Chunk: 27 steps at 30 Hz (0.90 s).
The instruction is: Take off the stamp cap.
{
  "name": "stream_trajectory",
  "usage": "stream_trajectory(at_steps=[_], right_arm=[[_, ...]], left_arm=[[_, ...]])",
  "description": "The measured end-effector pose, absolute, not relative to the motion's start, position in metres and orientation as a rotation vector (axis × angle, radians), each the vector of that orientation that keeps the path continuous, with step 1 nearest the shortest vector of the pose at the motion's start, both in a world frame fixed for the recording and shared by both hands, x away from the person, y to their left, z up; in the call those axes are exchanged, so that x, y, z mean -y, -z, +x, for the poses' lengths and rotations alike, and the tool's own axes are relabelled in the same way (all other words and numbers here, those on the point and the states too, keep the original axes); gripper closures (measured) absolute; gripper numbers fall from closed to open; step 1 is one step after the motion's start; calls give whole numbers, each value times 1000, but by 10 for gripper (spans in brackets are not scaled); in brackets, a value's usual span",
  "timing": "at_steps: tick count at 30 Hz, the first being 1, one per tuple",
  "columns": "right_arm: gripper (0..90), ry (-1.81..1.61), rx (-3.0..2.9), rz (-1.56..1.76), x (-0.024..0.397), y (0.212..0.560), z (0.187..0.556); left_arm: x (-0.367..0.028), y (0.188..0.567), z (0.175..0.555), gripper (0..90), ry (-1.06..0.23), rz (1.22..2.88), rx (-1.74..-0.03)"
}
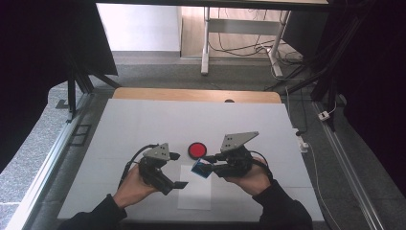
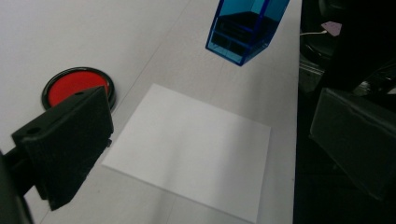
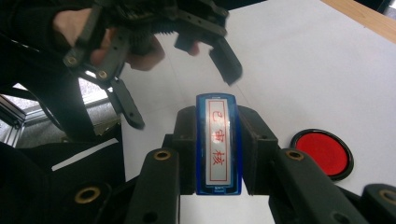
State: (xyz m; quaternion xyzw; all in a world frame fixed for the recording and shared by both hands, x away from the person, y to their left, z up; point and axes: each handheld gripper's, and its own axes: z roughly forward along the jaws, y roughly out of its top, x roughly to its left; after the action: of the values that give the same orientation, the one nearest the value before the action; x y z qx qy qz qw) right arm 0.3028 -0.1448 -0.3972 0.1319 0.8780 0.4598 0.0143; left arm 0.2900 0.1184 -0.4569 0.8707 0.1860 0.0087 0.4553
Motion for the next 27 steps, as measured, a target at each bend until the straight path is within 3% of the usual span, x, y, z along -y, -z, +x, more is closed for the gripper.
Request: stream_trajectory(at_steps=[15, 20, 27], right_arm=[[712, -1457, -2740, 380, 143, 397, 301], [712, -1457, -2747, 372, 142, 397, 300], [712, -1462, -2754, 357, 142, 396, 299]], left_arm=[[-83, 461, 308, 1, 90, 2150, -305], [-84, 464, 309, 64, 91, 2142, -288], [-89, 465, 307, 276, 128, 2122, -230]])
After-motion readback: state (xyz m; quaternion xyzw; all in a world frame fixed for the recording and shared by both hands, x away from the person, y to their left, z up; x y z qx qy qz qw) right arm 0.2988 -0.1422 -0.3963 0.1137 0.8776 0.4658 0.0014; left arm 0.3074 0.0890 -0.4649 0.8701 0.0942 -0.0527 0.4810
